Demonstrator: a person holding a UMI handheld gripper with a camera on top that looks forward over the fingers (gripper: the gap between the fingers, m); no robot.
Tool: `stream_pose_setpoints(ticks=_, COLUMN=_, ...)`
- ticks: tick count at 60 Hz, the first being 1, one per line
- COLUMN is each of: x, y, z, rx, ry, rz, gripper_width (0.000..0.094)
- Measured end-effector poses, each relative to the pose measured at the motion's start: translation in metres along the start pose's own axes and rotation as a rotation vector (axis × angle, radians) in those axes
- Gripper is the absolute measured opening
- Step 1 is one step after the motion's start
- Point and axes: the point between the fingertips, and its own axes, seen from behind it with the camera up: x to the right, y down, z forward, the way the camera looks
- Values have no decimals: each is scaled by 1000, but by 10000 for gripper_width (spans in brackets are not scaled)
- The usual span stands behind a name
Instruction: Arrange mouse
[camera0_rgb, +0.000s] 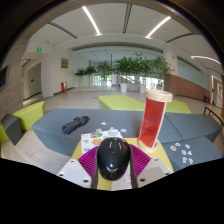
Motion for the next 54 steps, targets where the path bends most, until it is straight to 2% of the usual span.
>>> stream_pose_setpoints(ticks=4, x=55, y=16, z=-5, rx=-40, ry=60, rz=23, gripper_width=442)
stream_pose_setpoints(ticks=8, x=90, y=58, z=-4, rx=-123, ry=90, rz=55, gripper_width=440)
stream_pose_setpoints(ticks=15, x=115, y=120, z=9, rx=-239, ry=82, rz=112, gripper_width=440)
stream_pose_setpoints(ticks=22, x=119, y=148, z=16, rx=-312, ry=51, rz=119, gripper_width=441)
stream_pose_setpoints(ticks=25, x=119, y=147, z=18, rx=-290, ry=44, rz=120, gripper_width=444)
stream_pose_setpoints(ticks=31, x=118, y=148, z=16, rx=-306, ry=45, rz=66, gripper_width=585)
stream_pose_setpoints(ticks=33, x=121, y=147, z=12, rx=-305, ry=60, rz=61, gripper_width=679)
stream_pose_setpoints(ticks=35, x=122, y=147, z=6, rx=-308, ry=68, rz=69, gripper_width=833)
stream_pose_setpoints(ticks=36, x=121, y=146, z=3, rx=-306, ry=73, rz=78, gripper_width=860)
stream_pose_setpoints(ticks=39, x=123, y=139, z=-11, rx=-295, ry=90, rz=100, gripper_width=818)
stream_pose_setpoints(ticks=54, x=90, y=70, z=-129, rx=-148, ry=133, rz=59, gripper_width=833)
